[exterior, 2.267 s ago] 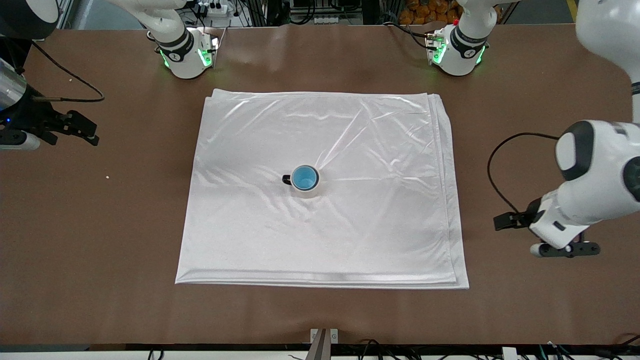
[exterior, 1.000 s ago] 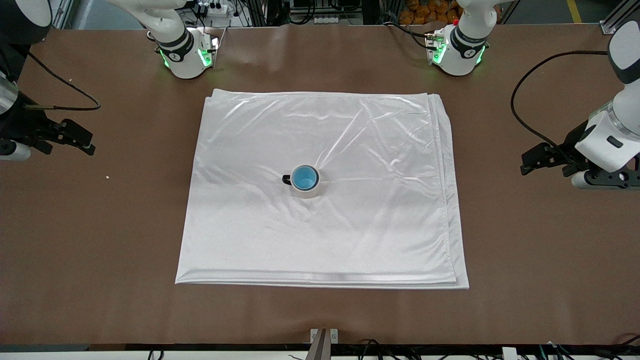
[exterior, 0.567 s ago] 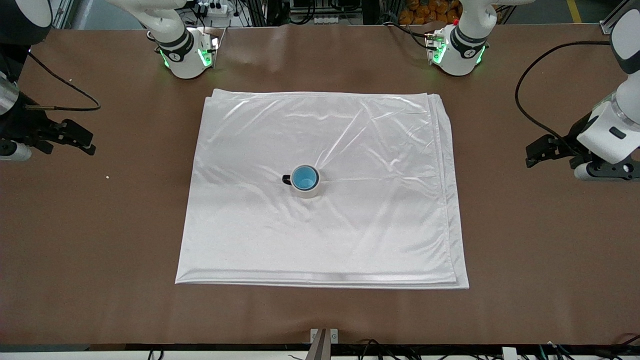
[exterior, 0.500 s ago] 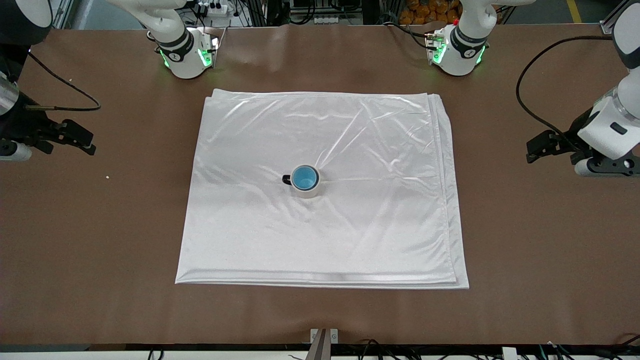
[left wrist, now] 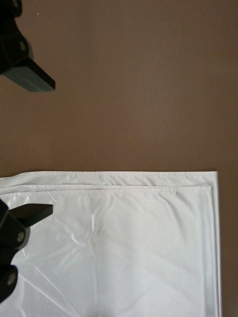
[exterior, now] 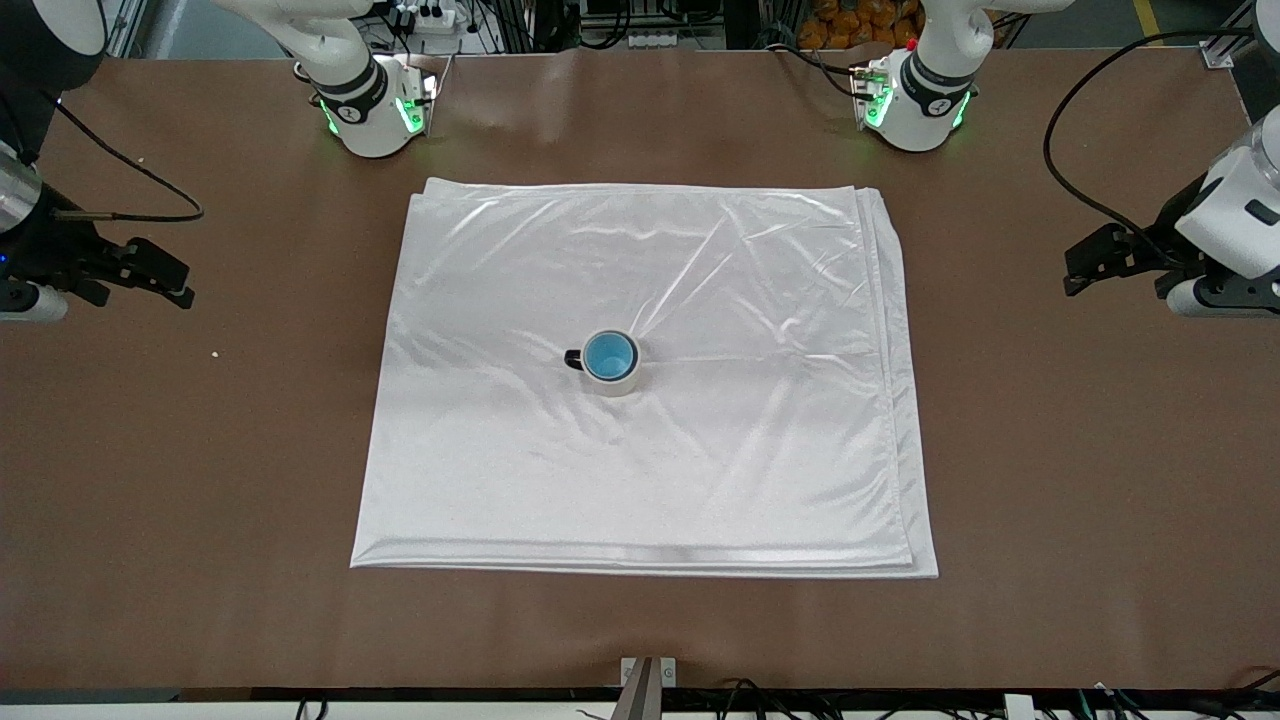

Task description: Place blue cup into white mug on cloth

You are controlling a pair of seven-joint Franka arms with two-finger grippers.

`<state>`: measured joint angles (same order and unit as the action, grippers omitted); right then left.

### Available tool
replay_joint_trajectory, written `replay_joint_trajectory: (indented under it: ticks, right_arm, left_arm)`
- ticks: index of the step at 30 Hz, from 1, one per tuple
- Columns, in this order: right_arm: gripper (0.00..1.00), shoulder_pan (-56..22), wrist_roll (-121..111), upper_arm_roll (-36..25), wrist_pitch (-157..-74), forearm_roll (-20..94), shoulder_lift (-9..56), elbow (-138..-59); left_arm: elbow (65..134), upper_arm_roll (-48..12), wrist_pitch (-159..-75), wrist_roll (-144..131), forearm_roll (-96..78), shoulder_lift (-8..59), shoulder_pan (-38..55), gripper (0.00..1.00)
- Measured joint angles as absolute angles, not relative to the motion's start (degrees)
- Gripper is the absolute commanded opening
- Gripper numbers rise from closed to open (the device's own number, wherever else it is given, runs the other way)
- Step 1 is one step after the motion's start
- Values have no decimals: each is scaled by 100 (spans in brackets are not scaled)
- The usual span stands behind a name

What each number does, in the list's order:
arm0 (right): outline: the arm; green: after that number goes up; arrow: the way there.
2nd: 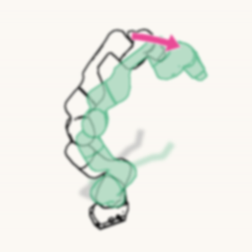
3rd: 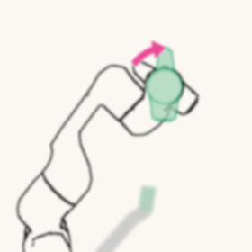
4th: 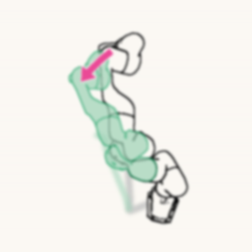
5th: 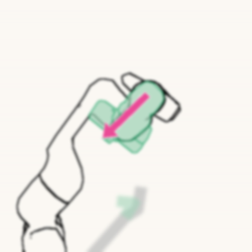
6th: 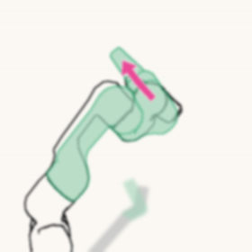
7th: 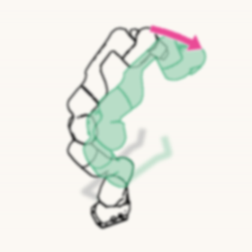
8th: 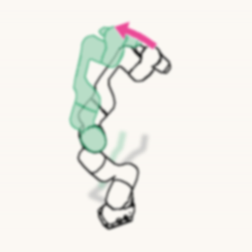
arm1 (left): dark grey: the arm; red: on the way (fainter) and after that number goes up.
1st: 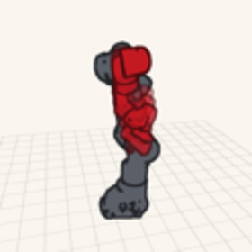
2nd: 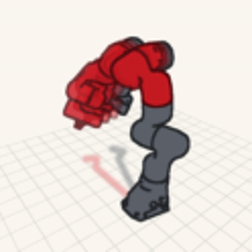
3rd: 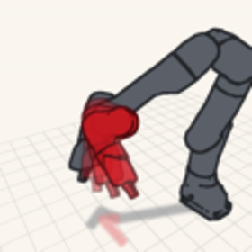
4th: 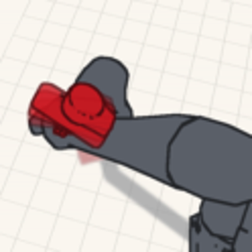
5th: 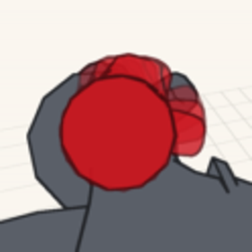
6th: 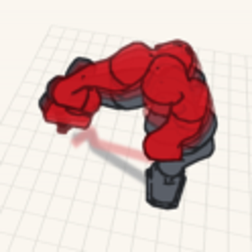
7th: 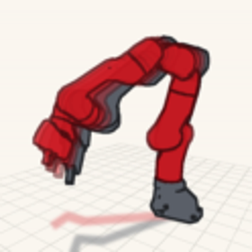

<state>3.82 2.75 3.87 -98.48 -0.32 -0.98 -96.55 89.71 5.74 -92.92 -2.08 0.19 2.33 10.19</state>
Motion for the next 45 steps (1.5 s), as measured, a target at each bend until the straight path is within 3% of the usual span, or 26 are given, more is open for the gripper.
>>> replay_joint_trajectory:
  ticks: [23, 45]
  right_arm:
    - [100, 386, 281, 378, -9750, -32, -92, -9655]
    - [100, 388, 280, 366, -9750, -32, -90, -9655]
  left_arm:
    - [8934, 644, -8857, -206, 19, -59, 1021, 100]
    - [9028, 686, -8883, -206, 19, 63, 1017, 100]
